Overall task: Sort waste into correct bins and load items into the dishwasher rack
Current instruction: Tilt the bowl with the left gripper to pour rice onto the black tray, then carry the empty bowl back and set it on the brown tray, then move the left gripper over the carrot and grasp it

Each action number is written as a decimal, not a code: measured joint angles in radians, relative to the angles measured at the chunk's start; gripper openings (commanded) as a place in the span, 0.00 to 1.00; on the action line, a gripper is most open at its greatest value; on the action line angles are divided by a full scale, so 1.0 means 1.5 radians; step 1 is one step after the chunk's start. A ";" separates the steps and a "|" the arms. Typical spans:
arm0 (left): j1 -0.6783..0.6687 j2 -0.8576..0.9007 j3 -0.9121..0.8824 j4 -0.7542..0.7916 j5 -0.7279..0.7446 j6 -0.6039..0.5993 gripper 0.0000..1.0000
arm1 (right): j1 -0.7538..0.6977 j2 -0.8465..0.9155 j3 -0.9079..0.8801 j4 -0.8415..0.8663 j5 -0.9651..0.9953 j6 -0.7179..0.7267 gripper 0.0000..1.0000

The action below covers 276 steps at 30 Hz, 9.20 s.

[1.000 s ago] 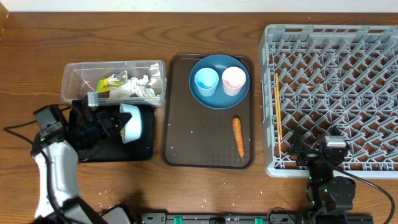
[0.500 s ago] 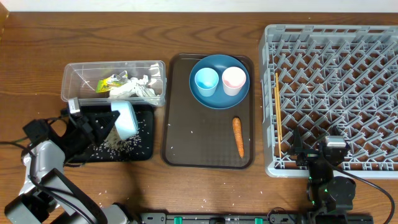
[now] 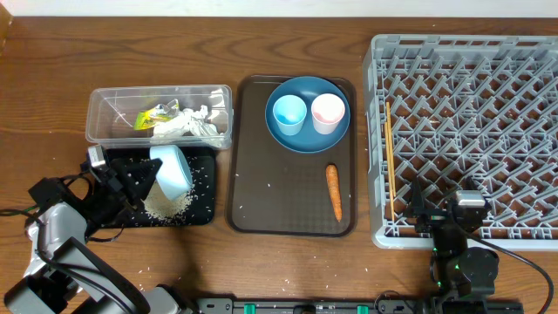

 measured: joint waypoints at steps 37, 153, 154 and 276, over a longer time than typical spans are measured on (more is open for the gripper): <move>0.012 0.000 -0.005 -0.107 -0.054 0.016 0.06 | 0.000 0.000 0.000 0.000 0.000 0.000 0.99; -1.195 0.018 0.062 0.449 -1.054 -0.567 0.50 | 0.000 0.000 0.000 0.000 0.000 0.000 0.99; -1.197 0.035 0.062 0.458 -1.054 -0.567 0.50 | 0.000 0.000 0.000 0.000 0.000 0.000 0.99; -1.208 0.199 0.067 0.518 -1.203 -0.584 0.25 | 0.000 0.000 0.000 0.000 0.000 0.000 0.99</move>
